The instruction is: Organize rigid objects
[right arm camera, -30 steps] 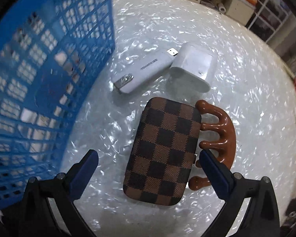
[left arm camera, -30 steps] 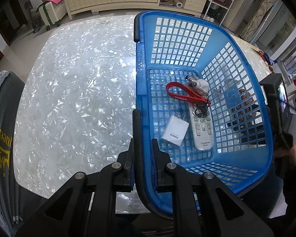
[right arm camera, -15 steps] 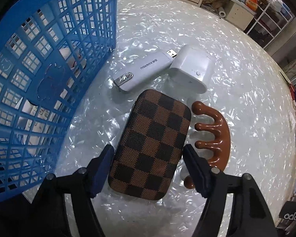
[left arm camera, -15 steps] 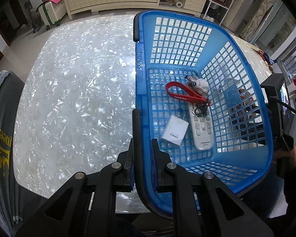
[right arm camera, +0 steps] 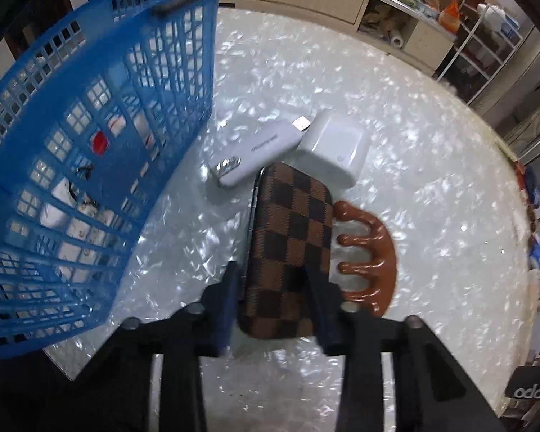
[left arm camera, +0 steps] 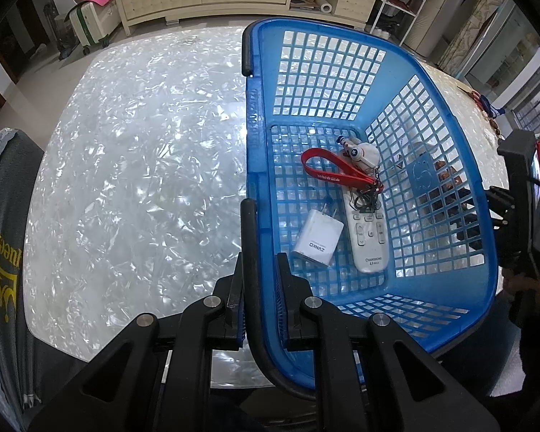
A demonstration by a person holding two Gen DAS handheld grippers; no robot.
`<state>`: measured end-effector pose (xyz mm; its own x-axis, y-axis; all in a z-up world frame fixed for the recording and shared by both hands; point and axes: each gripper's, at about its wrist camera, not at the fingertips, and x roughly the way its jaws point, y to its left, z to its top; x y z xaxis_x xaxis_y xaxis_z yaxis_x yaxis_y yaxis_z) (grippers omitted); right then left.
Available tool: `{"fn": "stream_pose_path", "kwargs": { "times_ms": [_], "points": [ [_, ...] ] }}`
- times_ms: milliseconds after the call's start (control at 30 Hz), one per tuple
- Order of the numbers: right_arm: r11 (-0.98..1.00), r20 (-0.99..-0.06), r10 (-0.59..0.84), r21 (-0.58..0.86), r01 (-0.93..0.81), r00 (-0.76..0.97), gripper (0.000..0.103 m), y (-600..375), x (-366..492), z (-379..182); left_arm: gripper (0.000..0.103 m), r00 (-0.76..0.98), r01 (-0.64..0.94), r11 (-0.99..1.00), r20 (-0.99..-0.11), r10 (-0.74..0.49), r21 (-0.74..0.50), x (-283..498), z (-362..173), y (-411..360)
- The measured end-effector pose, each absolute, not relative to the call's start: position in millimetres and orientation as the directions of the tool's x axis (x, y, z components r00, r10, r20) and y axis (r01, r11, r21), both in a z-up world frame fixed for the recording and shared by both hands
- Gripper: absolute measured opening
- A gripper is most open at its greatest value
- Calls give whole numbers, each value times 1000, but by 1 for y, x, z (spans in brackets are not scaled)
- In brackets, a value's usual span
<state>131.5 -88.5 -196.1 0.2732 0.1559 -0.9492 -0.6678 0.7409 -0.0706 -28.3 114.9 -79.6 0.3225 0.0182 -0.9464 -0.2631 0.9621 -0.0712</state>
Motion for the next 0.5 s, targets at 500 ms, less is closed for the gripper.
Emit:
{"fn": "stream_pose_path", "kwargs": {
  "times_ms": [500],
  "points": [
    [758,-956,154,-47,-651,249,29,-93,131,-194,15,325,-265,961,-946,10,-81,-30,-80,116]
  ]
}}
